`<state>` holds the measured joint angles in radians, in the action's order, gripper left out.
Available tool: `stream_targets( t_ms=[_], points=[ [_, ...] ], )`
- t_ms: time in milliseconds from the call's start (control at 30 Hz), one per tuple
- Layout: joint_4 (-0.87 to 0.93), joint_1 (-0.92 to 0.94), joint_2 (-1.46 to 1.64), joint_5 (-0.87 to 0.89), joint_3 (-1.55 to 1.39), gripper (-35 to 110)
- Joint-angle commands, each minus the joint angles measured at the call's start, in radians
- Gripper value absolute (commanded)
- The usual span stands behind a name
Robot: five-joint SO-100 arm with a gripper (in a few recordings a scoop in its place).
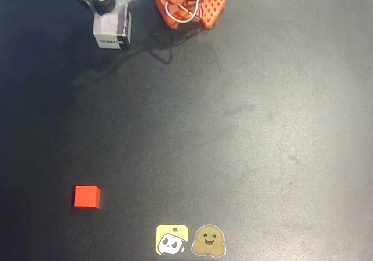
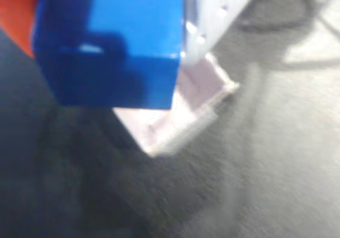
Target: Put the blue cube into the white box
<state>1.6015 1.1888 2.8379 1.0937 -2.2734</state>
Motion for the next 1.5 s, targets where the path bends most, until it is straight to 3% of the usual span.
stream_targets(
  t_ms=[0,567,1033,1467],
  points=[
    [-0.003,0.057,0.006,-0.028,-0.008,0],
    [-0.195,0.121,0.002,-0.043,-0.288,0],
    [-0.187,0.095,0.023,0.000,-0.347,1],
    [-0.192,0.051,0.029,0.008,-0.356,10]
  ],
)
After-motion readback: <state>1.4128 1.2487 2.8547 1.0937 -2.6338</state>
